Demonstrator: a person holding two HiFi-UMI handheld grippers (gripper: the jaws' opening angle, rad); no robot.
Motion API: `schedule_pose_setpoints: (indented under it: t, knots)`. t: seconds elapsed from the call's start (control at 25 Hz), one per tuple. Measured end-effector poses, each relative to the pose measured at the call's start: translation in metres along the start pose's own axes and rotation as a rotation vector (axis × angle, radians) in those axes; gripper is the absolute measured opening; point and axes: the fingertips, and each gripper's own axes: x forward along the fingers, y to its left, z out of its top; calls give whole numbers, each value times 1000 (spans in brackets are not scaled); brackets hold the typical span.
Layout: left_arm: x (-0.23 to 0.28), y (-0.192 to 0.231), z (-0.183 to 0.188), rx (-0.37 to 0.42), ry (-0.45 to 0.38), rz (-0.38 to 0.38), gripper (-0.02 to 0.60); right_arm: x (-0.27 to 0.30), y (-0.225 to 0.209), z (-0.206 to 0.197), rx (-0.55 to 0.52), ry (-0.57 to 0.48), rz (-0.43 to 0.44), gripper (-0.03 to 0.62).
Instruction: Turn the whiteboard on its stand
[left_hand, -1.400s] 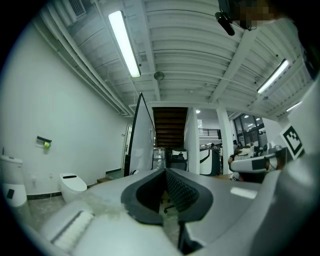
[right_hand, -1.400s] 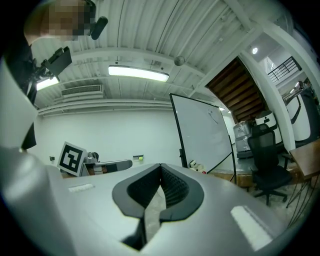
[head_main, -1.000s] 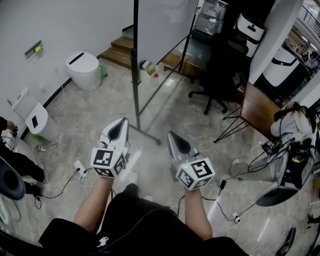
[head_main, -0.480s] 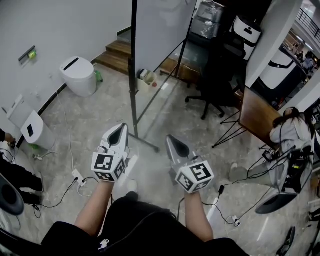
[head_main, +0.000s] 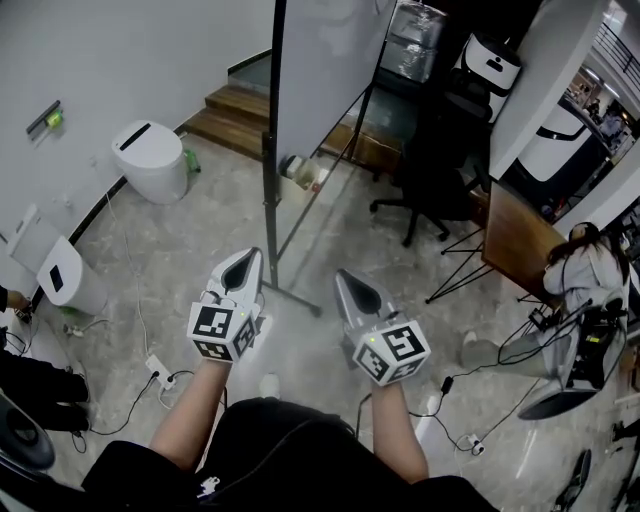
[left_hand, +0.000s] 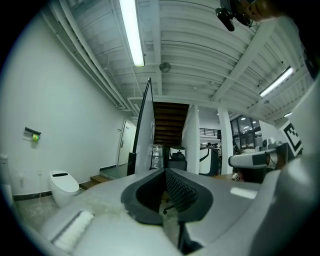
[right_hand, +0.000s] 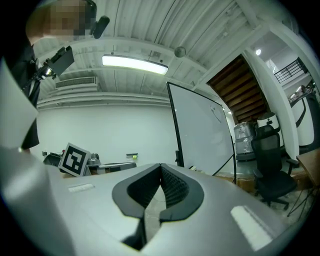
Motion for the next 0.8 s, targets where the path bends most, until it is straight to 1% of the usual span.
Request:
schedule_pose_setpoints:
  t: [0.12, 0.24, 0.32, 0.52, 0.8]
  knots:
    - [11, 14, 2, 1, 2, -28, 2, 18, -1, 2, 2, -6, -16, 9]
    - [24, 26, 4, -21, 6, -70, 2, 37, -3, 2, 2, -7, -28, 9]
    - [32, 35, 3, -19, 11, -90, 3, 50, -4, 1, 3, -5, -38, 9]
    - [49, 58, 0, 9, 23, -102, 3, 75, -8, 0, 7, -2, -67, 9]
    - [74, 85, -5, 5, 27, -108, 3, 107, -16, -2, 7, -3, -85, 9]
